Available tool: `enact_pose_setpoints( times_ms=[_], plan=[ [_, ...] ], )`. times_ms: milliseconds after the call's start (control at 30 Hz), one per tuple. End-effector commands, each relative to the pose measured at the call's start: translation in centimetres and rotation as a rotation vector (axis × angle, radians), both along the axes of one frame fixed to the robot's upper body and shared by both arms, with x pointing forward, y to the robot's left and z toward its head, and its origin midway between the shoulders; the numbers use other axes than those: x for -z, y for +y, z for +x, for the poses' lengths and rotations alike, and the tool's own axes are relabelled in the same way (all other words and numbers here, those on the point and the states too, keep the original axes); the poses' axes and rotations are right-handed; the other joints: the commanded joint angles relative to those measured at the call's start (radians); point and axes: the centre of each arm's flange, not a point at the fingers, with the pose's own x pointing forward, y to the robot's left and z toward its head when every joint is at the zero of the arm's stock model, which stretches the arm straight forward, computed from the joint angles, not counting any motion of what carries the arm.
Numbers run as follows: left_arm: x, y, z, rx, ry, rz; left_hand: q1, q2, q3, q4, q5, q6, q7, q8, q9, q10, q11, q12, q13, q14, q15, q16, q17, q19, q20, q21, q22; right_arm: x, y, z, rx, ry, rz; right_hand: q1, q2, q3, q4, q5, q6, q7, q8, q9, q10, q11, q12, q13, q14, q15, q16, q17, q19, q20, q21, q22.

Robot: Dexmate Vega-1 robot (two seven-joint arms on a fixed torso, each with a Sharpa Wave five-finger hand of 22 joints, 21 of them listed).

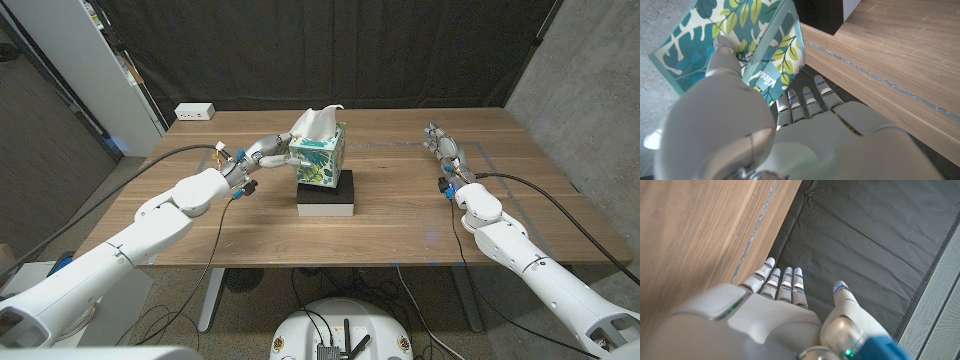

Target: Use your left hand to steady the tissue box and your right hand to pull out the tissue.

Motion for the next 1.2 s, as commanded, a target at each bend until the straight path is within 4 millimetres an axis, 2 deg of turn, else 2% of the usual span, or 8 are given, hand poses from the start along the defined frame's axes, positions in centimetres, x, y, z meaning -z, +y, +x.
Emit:
enact_pose_setpoints(
  times_ms=[33, 633, 1200],
  plan=[
    [-1.2, 0.3, -2.6, -0.060, -0.017, -0.028, -0.004, 0.013, 0.020, 0.022, -0.009, -0.015, 0.004, 0.185, 0.266, -0.004, 0.017, -0.007, 0.002, 0.000, 0.012, -0.008, 0.003, -0.007, 0.001, -0.003, 0.003, 0.3, -0.5, 0.3, -0.012, -0.001, 0.001, 0.000, 0.000, 0.002, -0.004, -0.002, 0.008, 0.004, 0.000, 0.003, 0.005, 0.001, -0.004, 0.002, 0.004, 0.000, 0.000, 0.000, 0.004, -0.007, -0.004, 0.004],
    [-1.8, 1.0, -6.0, -0.144, -0.022, -0.113, -0.015, 0.016, 0.021, 0.023, -0.020, -0.031, 0.013, 0.207, 0.291, -0.012, 0.032, -0.014, 0.003, -0.012, 0.028, -0.011, 0.004, -0.016, -0.003, -0.003, 0.004, 0.1, -0.8, 0.7, -0.045, -0.003, -0.015, -0.001, 0.000, 0.002, -0.006, -0.002, 0.007, 0.004, -0.001, 0.003, 0.004, 0.000, -0.004, 0.002, 0.001, -0.003, -0.002, -0.001, 0.006, -0.008, -0.009, 0.004],
    [-1.6, 1.5, -5.8, -0.154, -0.008, -0.108, -0.020, 0.026, 0.029, 0.022, -0.023, -0.048, 0.018, 0.228, 0.316, -0.018, 0.041, -0.019, 0.005, -0.018, 0.036, -0.011, 0.003, -0.017, -0.006, 0.000, 0.004, 0.2, -0.7, 0.4, -0.062, -0.009, -0.007, -0.003, 0.002, 0.003, -0.008, -0.002, 0.007, 0.002, -0.001, 0.003, 0.005, 0.000, -0.004, 0.002, 0.001, -0.003, -0.002, -0.002, 0.009, -0.009, -0.014, 0.005]
  ],
)
